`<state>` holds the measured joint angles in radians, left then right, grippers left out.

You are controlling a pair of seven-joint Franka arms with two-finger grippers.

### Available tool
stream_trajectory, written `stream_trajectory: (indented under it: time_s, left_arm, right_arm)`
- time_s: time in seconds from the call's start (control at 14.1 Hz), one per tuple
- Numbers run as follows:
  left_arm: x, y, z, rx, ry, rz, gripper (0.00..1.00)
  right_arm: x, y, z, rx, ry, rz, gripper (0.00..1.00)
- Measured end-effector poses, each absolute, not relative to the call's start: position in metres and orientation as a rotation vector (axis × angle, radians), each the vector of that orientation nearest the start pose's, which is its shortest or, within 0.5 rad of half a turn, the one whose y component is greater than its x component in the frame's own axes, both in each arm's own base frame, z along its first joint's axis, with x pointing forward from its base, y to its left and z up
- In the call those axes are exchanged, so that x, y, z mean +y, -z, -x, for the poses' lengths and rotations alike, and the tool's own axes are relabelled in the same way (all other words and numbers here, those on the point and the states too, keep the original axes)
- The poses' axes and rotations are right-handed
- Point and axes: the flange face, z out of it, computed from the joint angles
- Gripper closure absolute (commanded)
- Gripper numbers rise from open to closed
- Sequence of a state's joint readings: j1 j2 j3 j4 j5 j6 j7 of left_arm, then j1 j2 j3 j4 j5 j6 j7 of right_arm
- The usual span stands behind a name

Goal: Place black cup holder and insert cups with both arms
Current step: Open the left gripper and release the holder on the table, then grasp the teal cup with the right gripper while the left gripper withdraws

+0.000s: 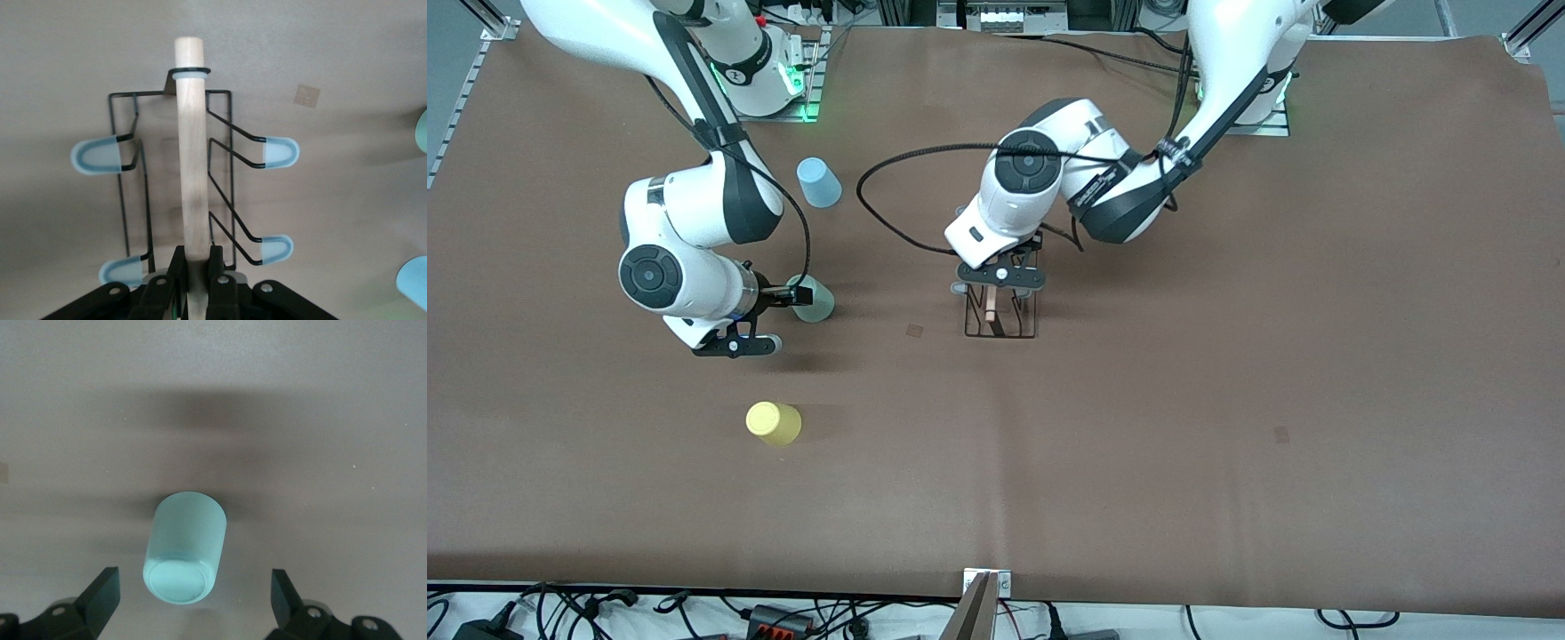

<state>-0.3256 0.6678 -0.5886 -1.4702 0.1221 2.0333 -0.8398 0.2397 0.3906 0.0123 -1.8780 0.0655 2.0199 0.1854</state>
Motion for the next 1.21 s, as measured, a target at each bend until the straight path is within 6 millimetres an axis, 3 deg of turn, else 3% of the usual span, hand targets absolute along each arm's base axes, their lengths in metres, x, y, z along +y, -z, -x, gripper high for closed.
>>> stream_trajectory:
  time_s: [0.14,0.5,0.57,0.64,0.92,1.06,1.21]
  left_arm:
    - [-0.514,-0.336,-0.488,0.020,-0.309,3.284,0.94]
    - [-0.526,-0.332,-0.483,0.002,-0.275,3.278,0.54]
    - [-0.523,-0.328,-0.487,-0.013,-0.274,3.277,0.52]
    - [-0.517,-0.327,-0.494,-0.035,-0.271,3.275,0.42]
    - [-0.477,-0.347,-0.531,-0.140,-0.278,3.252,0.37]
    - [-0.451,-0.370,-0.545,-0.162,-0.283,3.226,0.19]
    - [-0.421,-0.396,-0.556,-0.179,-0.285,3.194,0.08]
  right_arm:
    - [0.153,-0.288,-0.578,-0.044,-0.390,3.108,0.00]
    - [0.153,-0.265,-0.561,0.004,-0.366,3.115,0.00]
    - [0.156,-0.261,-0.557,0.016,-0.366,3.117,0.00]
    - [0.160,-0.258,-0.555,0.020,-0.367,3.119,0.00]
    - [0.166,-0.249,-0.548,0.027,-0.385,3.124,0.00]
    - [0.166,-0.242,-0.547,0.029,-0.404,3.125,0.00]
    - [0.165,-0.235,-0.546,0.030,-0.419,3.126,0.00]
